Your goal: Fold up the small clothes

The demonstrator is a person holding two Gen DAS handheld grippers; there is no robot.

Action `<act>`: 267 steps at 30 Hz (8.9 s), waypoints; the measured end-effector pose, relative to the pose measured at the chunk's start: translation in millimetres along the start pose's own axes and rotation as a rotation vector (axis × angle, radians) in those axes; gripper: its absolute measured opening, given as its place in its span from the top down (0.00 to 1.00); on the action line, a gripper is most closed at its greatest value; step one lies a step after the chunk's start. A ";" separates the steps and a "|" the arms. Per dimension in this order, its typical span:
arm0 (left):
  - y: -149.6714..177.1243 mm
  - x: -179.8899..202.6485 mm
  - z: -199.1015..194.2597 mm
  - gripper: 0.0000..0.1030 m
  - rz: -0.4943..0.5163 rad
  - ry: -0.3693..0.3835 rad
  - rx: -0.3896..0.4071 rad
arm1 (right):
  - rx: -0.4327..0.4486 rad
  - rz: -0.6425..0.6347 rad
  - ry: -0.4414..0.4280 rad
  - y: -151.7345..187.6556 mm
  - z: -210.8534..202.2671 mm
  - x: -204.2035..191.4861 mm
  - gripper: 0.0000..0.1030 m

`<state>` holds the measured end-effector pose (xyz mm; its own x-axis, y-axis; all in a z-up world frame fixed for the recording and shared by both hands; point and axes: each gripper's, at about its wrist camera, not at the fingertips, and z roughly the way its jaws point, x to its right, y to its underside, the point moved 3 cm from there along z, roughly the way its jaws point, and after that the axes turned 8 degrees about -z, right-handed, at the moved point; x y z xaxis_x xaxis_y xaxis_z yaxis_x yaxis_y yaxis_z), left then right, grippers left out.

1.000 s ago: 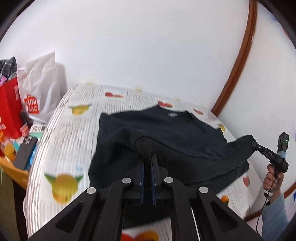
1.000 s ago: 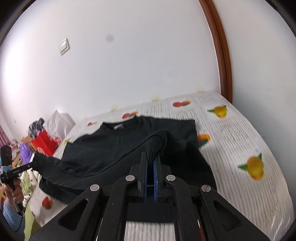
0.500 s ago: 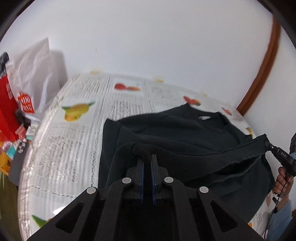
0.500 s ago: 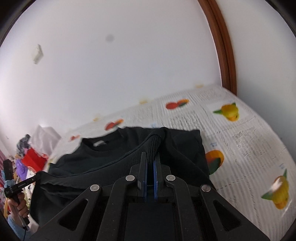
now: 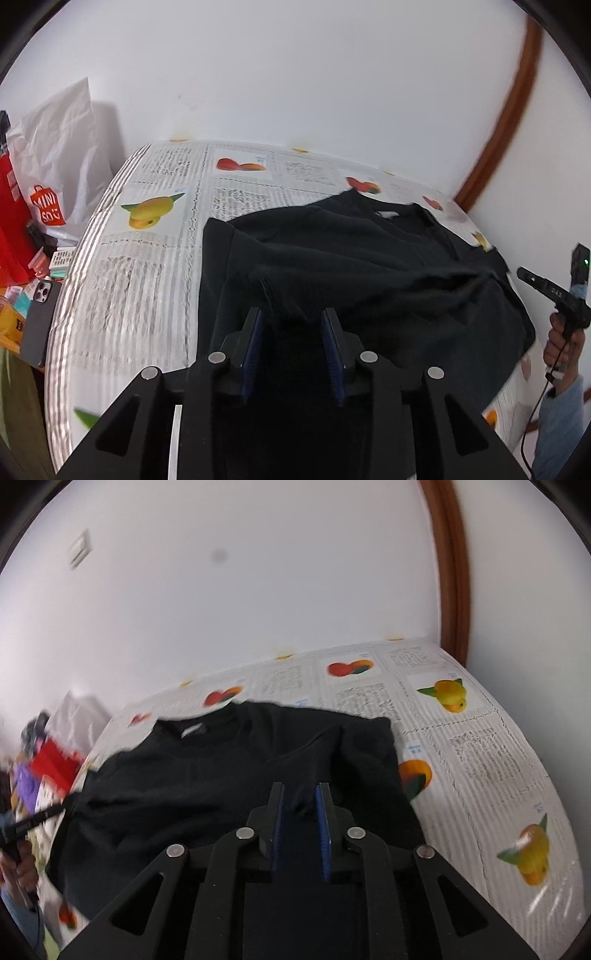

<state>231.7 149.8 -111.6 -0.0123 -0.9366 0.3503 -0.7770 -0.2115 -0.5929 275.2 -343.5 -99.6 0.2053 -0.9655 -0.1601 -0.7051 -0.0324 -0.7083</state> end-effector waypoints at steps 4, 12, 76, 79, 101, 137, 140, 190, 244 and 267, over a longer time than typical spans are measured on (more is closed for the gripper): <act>18.4 12.0 -0.3 0.70 0.016 0.080 -0.064 | -0.068 -0.045 -0.066 18.0 5.1 -21.9 0.82; 3.3 24.3 47.2 0.70 0.010 0.049 -0.101 | -0.167 -0.037 -0.049 16.9 64.8 -41.1 0.82; -55.6 -7.2 86.9 0.91 0.039 -0.170 0.027 | 0.034 0.006 0.029 -74.6 106.2 56.9 0.90; -53.9 -6.0 101.4 0.90 0.031 -0.188 -0.021 | -0.077 0.017 0.105 -64.5 129.8 66.7 0.90; -5.5 -5.1 41.3 0.63 0.042 -0.139 -0.056 | -0.308 -0.306 -0.040 -33.0 155.5 -146.8 0.54; 71.2 -57.1 -21.5 0.59 -0.090 -0.089 -0.062 | -0.196 -0.225 0.161 -17.7 103.6 -59.5 0.81; 80.5 -59.1 -30.7 0.59 -0.110 -0.081 -0.060 | -0.186 -0.163 0.219 -5.5 77.9 -27.5 0.80; 62.3 10.8 9.8 0.85 -0.240 0.029 -0.004 | 0.096 0.404 0.105 86.4 -48.4 115.6 0.85; 95.8 -98.1 -46.4 0.44 -0.093 -0.362 0.071 | -0.051 -0.791 0.010 108.1 43.7 -356.1 0.42; 88.3 -66.6 -50.9 0.41 -0.038 -0.376 0.082 | 0.250 -0.198 -0.154 -26.4 -23.5 -223.8 0.88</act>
<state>131.9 207.7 -150.4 0.2594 -0.9614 0.0920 -0.7194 -0.2559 -0.6458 231.9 -132.7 -28.9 0.4348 -0.8959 -0.0911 -0.4572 -0.1325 -0.8794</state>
